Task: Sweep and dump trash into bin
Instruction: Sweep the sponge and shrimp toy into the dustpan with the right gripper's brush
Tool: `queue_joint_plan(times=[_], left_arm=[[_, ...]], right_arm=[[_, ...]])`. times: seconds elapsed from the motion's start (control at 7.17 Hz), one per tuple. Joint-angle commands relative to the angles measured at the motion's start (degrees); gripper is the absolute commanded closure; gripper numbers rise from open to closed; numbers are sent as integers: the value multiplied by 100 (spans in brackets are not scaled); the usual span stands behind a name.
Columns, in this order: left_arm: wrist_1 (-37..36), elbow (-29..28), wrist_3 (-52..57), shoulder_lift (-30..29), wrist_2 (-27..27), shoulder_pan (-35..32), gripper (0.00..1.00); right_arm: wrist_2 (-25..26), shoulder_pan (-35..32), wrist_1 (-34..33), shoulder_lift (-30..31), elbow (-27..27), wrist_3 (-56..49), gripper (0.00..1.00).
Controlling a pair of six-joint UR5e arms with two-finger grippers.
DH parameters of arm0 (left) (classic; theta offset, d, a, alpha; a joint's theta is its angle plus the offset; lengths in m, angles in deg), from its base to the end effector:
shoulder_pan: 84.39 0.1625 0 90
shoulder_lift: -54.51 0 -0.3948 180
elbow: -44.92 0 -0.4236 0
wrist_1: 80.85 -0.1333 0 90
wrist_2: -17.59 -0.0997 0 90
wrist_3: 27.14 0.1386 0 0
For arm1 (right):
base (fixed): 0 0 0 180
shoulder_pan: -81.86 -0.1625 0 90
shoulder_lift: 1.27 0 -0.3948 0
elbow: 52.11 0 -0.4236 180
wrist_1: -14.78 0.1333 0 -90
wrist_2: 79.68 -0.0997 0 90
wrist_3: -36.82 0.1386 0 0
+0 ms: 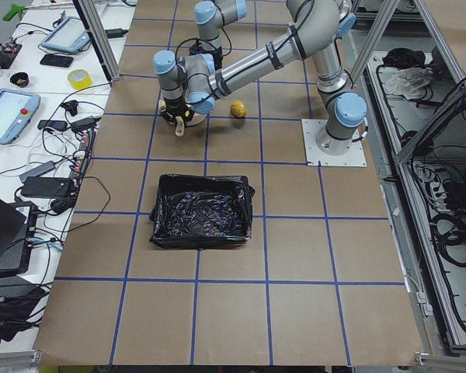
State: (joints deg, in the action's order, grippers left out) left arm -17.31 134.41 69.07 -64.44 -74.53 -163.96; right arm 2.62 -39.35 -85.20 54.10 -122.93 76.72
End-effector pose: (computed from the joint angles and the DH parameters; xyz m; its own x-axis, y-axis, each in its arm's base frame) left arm -0.0069 -0.6708 0.1644 -0.0735 0.9966 0.0383 0.9968 0.0723 0.0330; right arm 0.5024 -0.5361 0.2283 -0.9862 0.1606 -0.0412 0.1522 0.9755 0.1587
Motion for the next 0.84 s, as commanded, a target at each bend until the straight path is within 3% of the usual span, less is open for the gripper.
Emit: queue_joint_plan(times=[0.0,0.14,0.42,0.7], left_arm=[[0,76,388,30,45,406,100],[0,121,1225,99,1,564,100],[27,592,1646,432,19,1065,100],[-95,1619,1577,1020,-25,1181,100]], right_arm=[[14,508,592,403,-63,-244,100],[-13,667,803,439,-159,-280,100],[-65,616,797,535,-605,-106,100],[-555,599,744,833,-1098,35,100]])
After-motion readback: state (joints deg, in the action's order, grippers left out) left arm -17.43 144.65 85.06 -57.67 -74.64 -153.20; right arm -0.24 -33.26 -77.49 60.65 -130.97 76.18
